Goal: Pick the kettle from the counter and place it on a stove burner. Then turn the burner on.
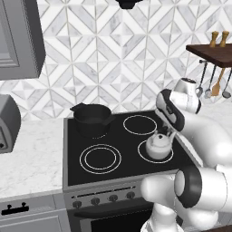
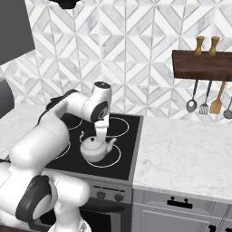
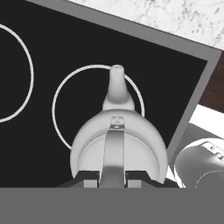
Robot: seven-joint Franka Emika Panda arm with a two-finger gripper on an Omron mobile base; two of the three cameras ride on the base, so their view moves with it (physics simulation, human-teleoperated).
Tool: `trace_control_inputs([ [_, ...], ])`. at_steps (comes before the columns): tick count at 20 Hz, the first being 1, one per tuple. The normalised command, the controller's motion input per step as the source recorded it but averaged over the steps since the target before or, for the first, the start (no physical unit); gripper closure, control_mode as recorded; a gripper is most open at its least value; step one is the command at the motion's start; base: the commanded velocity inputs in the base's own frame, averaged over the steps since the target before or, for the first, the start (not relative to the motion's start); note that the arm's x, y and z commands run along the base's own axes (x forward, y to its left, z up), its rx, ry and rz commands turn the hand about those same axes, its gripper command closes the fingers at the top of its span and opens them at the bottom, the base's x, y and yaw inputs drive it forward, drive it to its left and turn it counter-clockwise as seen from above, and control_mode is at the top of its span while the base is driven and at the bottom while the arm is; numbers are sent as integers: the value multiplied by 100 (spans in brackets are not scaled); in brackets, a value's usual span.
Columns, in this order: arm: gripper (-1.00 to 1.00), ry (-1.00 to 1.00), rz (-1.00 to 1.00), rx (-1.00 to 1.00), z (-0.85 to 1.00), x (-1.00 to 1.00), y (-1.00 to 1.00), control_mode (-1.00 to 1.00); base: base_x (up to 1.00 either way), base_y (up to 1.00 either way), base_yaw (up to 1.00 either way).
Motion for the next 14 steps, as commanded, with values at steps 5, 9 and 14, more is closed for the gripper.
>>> trace_control_inputs([
  [5, 100, 0, 0, 0, -26, 12, 0, -100, 0, 0, 0],
  [9, 100, 0, 0, 0, -12, 1, 0, -100, 0, 0, 0],
  [14, 100, -2, 0, 0, -7, 7, -2, -100, 0, 0, 0],
])
